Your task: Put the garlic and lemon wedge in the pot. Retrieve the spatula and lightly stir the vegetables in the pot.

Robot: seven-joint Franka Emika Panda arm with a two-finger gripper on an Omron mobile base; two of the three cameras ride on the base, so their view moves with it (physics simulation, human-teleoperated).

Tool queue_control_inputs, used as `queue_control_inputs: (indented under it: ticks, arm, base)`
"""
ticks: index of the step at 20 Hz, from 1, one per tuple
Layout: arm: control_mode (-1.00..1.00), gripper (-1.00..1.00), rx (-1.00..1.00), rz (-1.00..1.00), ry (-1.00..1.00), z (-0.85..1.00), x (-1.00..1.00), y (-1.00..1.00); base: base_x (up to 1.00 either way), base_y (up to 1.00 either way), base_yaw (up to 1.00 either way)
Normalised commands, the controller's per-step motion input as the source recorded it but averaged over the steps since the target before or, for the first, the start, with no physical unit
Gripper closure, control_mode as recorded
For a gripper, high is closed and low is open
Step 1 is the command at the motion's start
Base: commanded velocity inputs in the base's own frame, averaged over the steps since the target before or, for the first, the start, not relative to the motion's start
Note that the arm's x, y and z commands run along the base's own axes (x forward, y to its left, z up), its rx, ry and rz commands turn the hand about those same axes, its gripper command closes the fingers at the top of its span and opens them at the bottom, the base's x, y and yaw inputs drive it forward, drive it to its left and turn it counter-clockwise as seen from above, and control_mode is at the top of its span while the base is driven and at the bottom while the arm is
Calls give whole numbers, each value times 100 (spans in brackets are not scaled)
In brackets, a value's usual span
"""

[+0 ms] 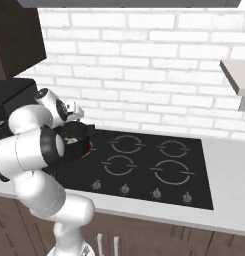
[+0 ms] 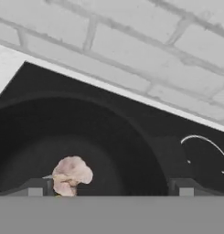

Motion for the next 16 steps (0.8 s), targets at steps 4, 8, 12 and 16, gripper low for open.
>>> queue_control_inputs:
  ticks: [4,8,12,16]
  arm:
    - [-100,-100,40,0,0,90,-81,-96]
    - [-100,-100,37,0,0,43,-100,-82]
    - [-100,-100,15,-3,0,48,-100,-32]
    - [-100,-100,1,-7,-2,66,-100,-4]
  base:
    - [0,0,0]
    - [0,0,0]
    - [0,0,0]
    - [0,0,0]
